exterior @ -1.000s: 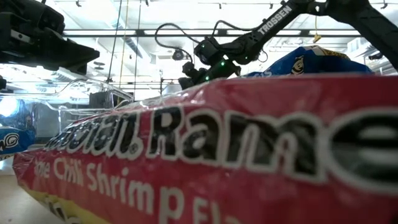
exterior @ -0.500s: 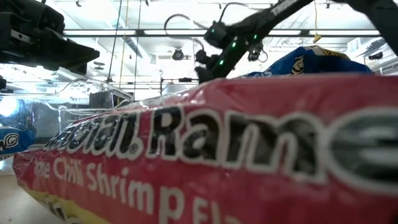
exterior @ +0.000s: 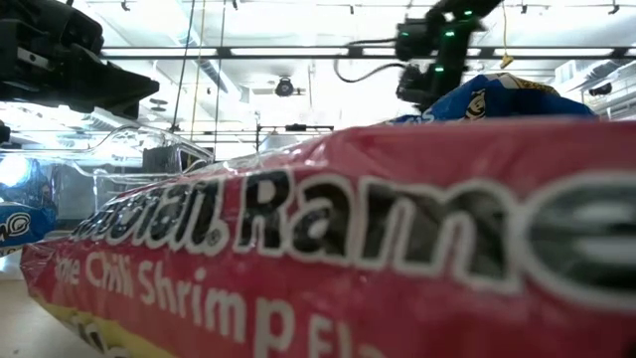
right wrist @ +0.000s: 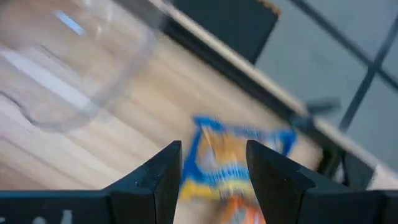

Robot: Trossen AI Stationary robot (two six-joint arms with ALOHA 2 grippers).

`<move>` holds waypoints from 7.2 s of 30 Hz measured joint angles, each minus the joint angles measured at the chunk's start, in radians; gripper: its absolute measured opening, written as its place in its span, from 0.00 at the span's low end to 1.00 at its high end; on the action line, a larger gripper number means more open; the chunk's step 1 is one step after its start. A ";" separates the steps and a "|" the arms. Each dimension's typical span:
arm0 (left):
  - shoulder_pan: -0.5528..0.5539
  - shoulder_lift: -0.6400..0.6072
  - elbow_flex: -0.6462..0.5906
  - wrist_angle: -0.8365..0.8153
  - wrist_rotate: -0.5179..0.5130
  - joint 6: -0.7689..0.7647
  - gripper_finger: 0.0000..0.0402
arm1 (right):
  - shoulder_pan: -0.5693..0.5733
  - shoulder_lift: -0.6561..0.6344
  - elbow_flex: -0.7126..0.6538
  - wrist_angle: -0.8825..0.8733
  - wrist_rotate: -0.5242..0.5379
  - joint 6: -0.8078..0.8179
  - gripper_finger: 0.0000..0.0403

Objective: Sort Maruchan noodles
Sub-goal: Put the blue noodle pack into the right transparent bin

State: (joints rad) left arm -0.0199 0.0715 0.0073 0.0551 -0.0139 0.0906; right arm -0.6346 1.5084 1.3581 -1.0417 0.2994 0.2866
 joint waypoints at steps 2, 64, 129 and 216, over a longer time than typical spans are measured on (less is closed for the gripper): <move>0.000 0.000 0.000 0.000 0.000 0.000 0.14 | -0.023 -0.053 -0.087 -0.005 -0.003 0.044 0.46; 0.000 0.000 0.000 0.000 0.000 0.000 0.14 | -0.093 -0.159 -0.516 0.448 0.058 0.208 0.45; 0.000 0.000 0.000 0.000 0.000 0.000 0.14 | 0.500 -0.247 -0.620 0.010 -0.086 -1.583 0.59; 0.000 0.000 0.000 0.000 0.000 0.000 0.14 | 0.038 0.517 -0.229 1.647 -0.497 -0.337 0.03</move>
State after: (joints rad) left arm -0.0199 0.0718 0.0073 0.0548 -0.0141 0.0906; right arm -0.5967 2.0254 1.1296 0.6057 -0.1977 -0.0507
